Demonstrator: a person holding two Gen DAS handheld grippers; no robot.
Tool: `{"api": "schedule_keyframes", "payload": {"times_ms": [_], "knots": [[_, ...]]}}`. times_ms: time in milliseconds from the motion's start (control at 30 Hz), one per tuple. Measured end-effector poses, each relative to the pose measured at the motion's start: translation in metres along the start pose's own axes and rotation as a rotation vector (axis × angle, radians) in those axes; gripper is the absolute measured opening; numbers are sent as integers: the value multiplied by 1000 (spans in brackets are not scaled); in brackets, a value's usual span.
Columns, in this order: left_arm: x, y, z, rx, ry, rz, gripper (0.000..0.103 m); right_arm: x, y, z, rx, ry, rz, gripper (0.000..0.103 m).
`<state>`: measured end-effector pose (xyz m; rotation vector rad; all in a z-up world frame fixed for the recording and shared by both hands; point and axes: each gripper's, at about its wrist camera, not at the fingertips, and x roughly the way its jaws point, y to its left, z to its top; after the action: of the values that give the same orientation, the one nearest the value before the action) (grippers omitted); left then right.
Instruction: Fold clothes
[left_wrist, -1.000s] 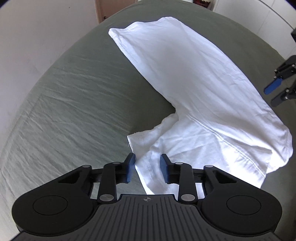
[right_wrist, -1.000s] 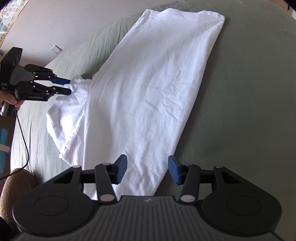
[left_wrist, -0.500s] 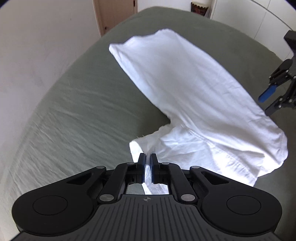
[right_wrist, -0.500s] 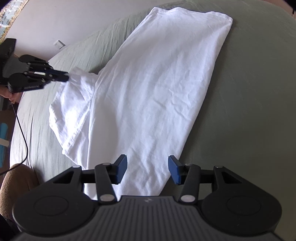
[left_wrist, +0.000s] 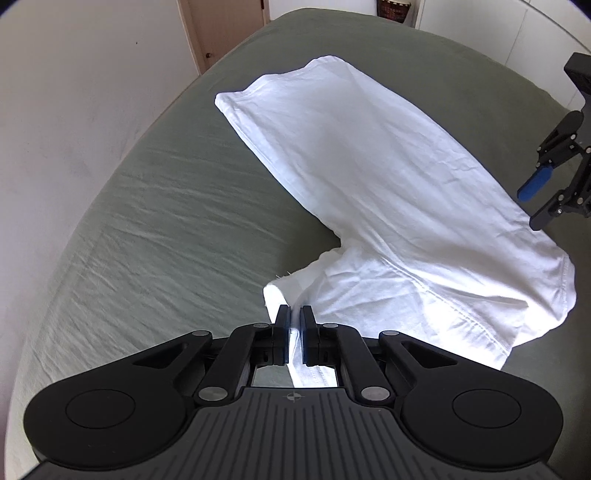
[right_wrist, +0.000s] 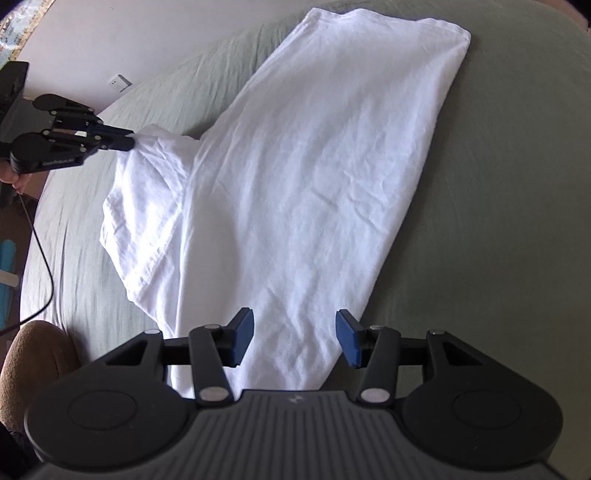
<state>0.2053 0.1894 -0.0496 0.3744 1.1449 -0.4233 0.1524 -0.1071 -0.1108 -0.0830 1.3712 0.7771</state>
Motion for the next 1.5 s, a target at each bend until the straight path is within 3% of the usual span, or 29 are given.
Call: {"api": "schedule_keyframes", "payload": {"times_ms": [300, 567, 833, 900, 1000, 1067, 1167, 1367, 1500], "knots": [[0, -3, 19, 41, 17, 49, 5, 6, 4, -1, -14, 7, 14, 53], [40, -2, 31, 56, 78, 83, 5, 10, 2, -4, -8, 15, 14, 53], [67, -7, 23, 50, 57, 111, 11, 6, 4, -6, -13, 24, 20, 53], [60, 1, 20, 1, 52, 101, 26, 5, 3, -6, -11, 27, 20, 53], [36, 21, 10, -113, 29, 91, 31, 3, 4, -7, -11, 28, 23, 54], [12, 29, -7, -212, 7, 44, 39, 2, 5, -7, -17, 27, 29, 56], [-13, 22, -37, -291, 6, -32, 40, 5, 7, -6, -28, 29, 31, 57], [-11, -7, -84, -297, 54, -39, 40, 7, 17, -4, -49, 32, 38, 57], [-12, -6, -101, -361, 29, -25, 39, 4, 20, -8, -62, 37, 40, 57]]}}
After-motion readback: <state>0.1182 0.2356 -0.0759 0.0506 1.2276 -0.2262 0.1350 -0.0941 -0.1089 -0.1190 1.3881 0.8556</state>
